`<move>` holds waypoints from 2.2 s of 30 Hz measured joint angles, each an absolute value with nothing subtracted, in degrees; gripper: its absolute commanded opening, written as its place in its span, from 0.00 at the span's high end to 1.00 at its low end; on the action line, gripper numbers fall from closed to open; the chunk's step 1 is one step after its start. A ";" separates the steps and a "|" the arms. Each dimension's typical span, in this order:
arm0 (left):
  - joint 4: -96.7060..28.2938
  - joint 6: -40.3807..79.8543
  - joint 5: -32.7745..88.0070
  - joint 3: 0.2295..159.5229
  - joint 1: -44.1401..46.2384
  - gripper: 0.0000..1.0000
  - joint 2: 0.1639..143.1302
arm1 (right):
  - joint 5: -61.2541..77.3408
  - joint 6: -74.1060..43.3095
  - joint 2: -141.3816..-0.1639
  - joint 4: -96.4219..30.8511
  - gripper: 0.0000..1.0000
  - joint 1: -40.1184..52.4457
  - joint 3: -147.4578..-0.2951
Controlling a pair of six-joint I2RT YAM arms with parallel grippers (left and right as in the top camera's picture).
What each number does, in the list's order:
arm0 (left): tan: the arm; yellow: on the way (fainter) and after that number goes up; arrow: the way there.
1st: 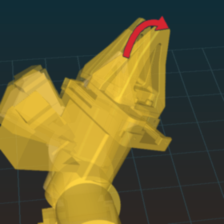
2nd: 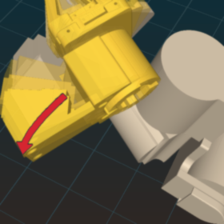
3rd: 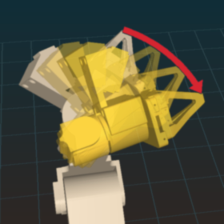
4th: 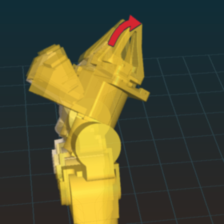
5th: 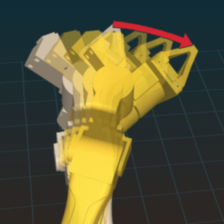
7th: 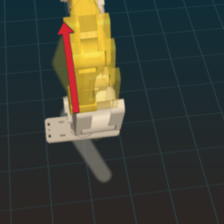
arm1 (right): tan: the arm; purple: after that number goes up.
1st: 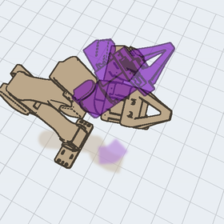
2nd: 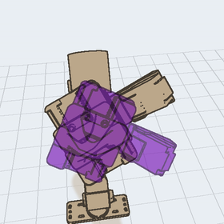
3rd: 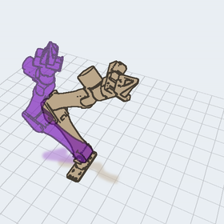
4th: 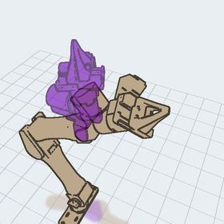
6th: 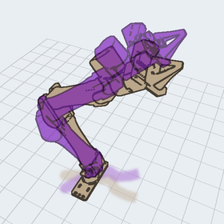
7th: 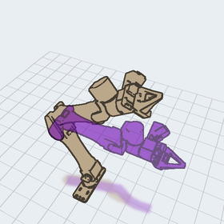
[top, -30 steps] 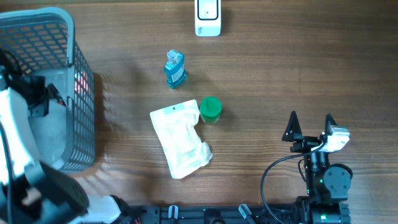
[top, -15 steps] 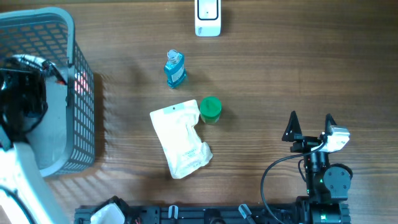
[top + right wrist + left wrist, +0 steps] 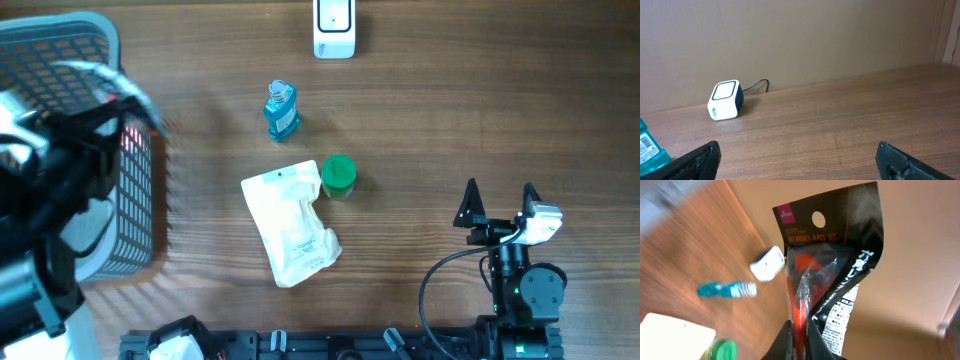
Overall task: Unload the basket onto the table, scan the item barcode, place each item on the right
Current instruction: 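Lift the wrench package out and place it beside the green jar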
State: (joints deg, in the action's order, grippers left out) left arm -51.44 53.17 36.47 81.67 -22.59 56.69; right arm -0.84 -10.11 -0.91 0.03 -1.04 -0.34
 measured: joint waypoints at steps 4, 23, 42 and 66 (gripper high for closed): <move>-51.33 50.87 36.49 81.36 -14.33 0.96 58.22 | -0.84 -10.11 -0.91 0.03 0.00 -1.04 -0.34; -36.18 38.30 39.24 62.28 8.58 0.96 77.47 | -0.84 -10.11 -0.91 0.03 0.00 -1.04 -0.34; -13.52 31.70 40.88 36.45 8.86 0.96 77.45 | -0.86 -10.11 -0.91 0.03 0.00 -1.04 -0.34; -10.85 31.20 32.40 29.56 8.91 0.21 77.41 | -0.84 -10.11 -0.89 0.03 0.00 -1.04 -0.34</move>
